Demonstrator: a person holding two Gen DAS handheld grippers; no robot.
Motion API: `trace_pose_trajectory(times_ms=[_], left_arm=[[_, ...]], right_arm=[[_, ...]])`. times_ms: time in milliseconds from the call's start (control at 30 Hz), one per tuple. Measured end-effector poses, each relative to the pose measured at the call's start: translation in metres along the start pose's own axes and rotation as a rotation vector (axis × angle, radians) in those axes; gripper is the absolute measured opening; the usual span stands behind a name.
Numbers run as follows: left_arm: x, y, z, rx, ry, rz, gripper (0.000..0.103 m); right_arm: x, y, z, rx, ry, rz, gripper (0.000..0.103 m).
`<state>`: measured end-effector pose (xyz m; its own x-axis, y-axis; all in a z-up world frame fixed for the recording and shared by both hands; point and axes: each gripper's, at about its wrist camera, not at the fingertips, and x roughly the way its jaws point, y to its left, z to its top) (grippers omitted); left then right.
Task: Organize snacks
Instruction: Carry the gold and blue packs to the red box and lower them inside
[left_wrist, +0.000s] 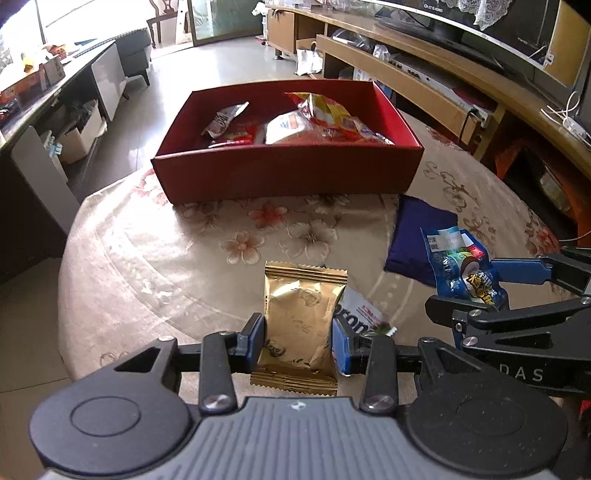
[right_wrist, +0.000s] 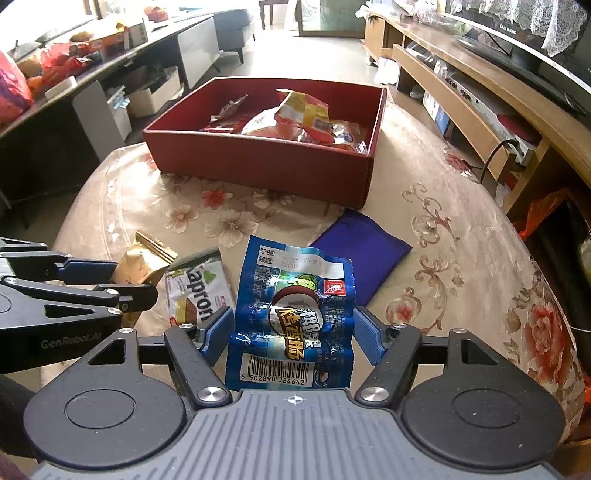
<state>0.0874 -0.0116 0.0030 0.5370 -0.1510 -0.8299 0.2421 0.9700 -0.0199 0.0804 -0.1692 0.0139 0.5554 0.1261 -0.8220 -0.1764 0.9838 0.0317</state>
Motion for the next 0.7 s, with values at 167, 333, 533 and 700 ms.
trace_pose_trajectory(times_ms=[167,333,533,700], left_arm=[[-0.001,0.002,0.005,-0.016,-0.01,0.005,0.038],[-0.001,0.001,0.012,-0.031,-0.027,0.019,0.038],[0.0,-0.002,0.029,-0.04,-0.057,0.03,0.038],[0.002,0.001,0.046,-0.058,-0.081,0.038,0.038]], right_arm=[[0.0,0.001,0.006,0.003,-0.011,0.0,0.076],[0.0,-0.001,0.014,0.011,-0.035,-0.004,0.076],[-0.001,-0.004,0.031,0.034,-0.069,-0.001,0.076],[0.002,-0.008,0.046,0.045,-0.091,-0.007,0.076]])
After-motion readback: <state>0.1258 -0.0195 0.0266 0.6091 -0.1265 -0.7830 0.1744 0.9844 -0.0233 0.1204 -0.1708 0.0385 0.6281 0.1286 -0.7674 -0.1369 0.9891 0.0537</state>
